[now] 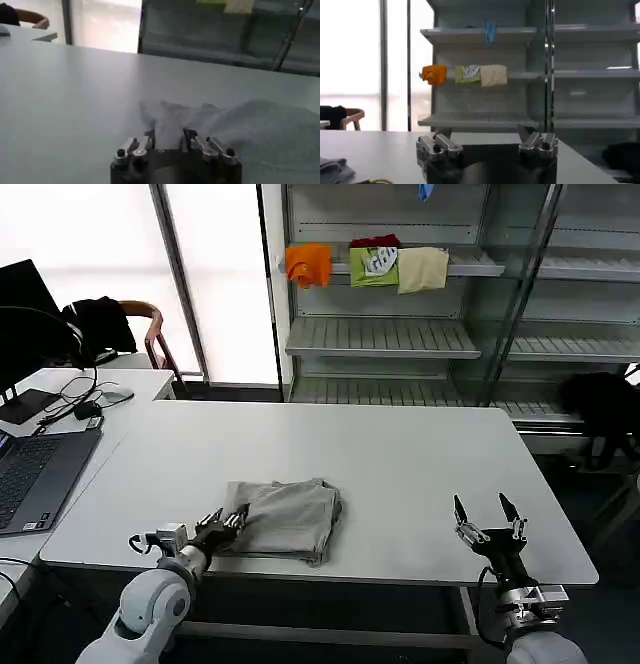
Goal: Fold and organize the clothes.
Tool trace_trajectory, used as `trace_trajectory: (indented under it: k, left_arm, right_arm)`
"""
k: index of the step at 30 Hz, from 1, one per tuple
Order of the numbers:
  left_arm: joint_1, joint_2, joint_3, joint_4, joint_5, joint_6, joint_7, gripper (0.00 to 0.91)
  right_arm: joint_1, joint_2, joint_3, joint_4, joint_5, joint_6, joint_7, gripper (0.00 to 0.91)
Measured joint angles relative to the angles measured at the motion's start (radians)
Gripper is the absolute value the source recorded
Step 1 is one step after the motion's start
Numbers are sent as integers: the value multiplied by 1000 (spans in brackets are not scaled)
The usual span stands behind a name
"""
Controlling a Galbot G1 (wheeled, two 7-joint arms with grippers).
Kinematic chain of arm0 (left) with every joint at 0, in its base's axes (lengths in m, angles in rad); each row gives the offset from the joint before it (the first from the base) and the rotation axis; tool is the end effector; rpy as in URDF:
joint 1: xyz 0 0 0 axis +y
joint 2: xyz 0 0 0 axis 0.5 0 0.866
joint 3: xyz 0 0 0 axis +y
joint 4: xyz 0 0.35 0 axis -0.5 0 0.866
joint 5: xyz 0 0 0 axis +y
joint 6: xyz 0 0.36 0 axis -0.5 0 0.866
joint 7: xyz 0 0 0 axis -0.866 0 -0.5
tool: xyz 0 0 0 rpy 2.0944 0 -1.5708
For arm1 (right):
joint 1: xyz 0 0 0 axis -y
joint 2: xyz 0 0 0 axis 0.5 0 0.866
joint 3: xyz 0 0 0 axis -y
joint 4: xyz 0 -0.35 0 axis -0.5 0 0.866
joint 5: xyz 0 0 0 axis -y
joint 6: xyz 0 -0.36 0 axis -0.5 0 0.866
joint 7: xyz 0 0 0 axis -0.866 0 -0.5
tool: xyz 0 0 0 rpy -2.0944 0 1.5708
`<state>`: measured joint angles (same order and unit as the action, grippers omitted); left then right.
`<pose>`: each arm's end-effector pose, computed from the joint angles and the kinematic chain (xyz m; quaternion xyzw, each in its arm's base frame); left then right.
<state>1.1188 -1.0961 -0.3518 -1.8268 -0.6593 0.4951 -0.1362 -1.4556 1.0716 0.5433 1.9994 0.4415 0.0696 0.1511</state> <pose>0.3238 0.0654 -0.2813 -0.0926 -0.9695 0.0554 0.2200 0.2318 -0.1016 -0.2886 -0.0171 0.9995 -0.0066 0.0271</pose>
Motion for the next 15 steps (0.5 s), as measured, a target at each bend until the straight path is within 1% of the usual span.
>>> trace_trajectory:
  k: [9,15]
  left_arm:
    - [2,19,-21,-16,-8,-32,7,0]
    - [4,59,-58,-15,-30,-51,12,0]
  right_arm:
    - [12,4,-7,-2,0,1,-2,907]
    - [22,1,-11,-4,2,2,-1,907]
